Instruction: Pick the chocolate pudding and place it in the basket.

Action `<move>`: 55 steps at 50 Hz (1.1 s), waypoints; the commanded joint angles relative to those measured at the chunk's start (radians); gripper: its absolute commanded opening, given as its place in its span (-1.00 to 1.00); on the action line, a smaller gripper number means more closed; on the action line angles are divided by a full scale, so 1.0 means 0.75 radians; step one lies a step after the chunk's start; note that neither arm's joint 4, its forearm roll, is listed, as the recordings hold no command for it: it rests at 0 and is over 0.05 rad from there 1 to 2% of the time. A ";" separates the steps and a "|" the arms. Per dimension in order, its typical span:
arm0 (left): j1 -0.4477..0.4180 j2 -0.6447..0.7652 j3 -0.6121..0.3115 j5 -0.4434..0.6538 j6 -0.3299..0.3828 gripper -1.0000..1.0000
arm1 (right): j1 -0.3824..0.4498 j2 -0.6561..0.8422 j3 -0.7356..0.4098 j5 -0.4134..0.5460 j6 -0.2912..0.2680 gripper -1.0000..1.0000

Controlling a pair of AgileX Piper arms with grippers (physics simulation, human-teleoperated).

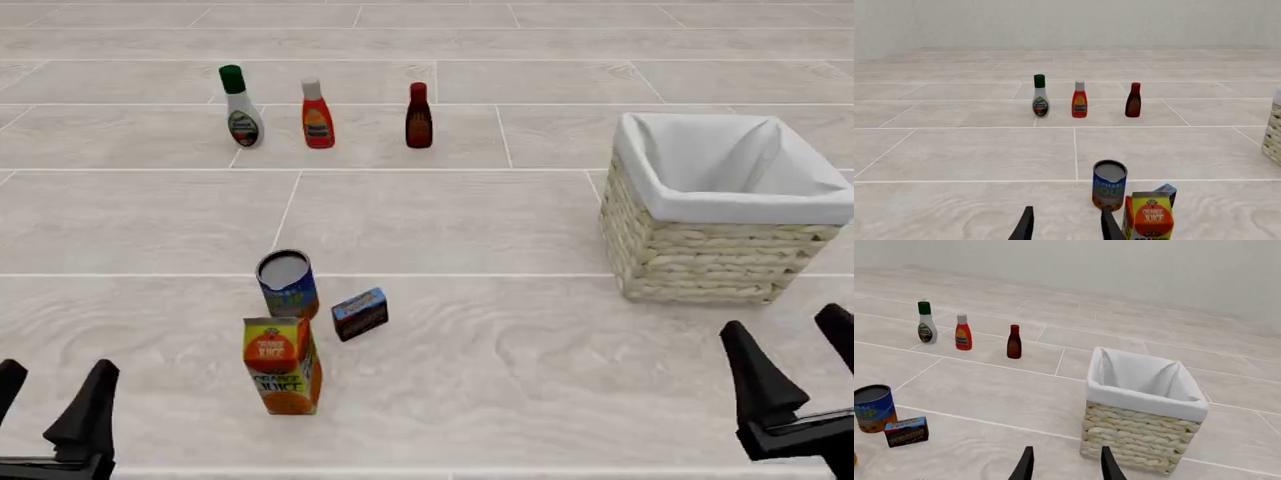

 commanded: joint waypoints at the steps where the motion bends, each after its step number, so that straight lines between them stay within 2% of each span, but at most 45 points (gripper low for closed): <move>1: 0.000 -0.006 0.003 0.000 0.000 1.00 | 0.160 0.319 -0.151 -0.126 -0.138 1.00; 11: 0.000 -0.005 0.003 -0.001 0.000 1.00 | 0.241 0.561 -0.202 -0.258 -0.206 1.00; 22: 0.001 -0.007 0.007 -0.003 0.001 1.00 | 0.352 0.766 -0.288 -0.320 -0.264 1.00; 28: 0.001 -0.008 0.002 0.002 0.001 1.00 | 0.426 0.870 -0.354 -0.305 -0.348 1.00; 34: 0.001 -0.006 0.007 -0.004 0.001 1.00 | 0.448 0.927 -0.424 -0.267 -0.398 1.00; 43: 0.001 -0.007 0.006 -0.003 0.001 1.00 | 0.464 1.016 -0.489 -0.263 -0.402 1.00; 55: 0.001 -0.005 0.007 -0.005 0.001 1.00 | 0.532 1.197 -0.642 -0.213 -0.471 1.00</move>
